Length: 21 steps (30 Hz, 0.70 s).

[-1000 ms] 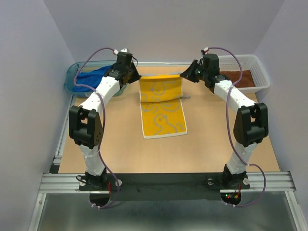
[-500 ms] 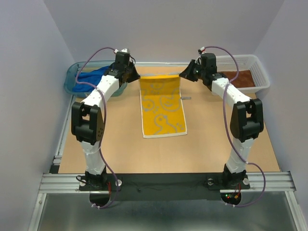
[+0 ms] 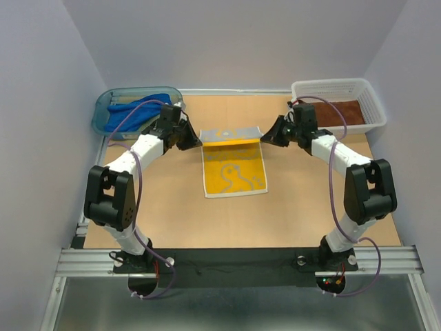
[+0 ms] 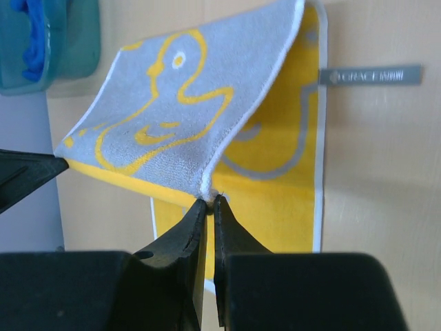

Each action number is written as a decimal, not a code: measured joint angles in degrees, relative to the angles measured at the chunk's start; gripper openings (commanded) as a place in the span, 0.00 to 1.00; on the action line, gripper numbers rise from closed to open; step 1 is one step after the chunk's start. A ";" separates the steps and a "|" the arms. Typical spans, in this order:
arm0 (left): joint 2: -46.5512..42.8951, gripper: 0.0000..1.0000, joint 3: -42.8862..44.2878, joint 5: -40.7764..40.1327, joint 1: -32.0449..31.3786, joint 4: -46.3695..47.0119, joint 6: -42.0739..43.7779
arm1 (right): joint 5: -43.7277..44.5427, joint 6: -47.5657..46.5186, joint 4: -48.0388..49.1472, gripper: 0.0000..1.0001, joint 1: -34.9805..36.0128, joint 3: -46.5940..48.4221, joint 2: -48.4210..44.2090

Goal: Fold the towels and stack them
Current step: Fold the towel

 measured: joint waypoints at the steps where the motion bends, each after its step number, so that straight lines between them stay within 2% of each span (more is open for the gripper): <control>1: -0.79 0.00 -1.49 0.39 -0.17 0.33 -0.35 | -0.31 0.20 0.07 0.01 0.00 -1.64 -0.83; 8: -6.91 0.00 -13.51 0.31 -3.45 2.80 -3.26 | -2.34 1.18 -0.15 0.01 -0.02 -11.43 -5.53; 21: -12.83 0.00 -23.69 -3.19 -8.87 4.57 -6.47 | -4.92 1.40 -0.04 0.01 -0.02 -22.93 -13.11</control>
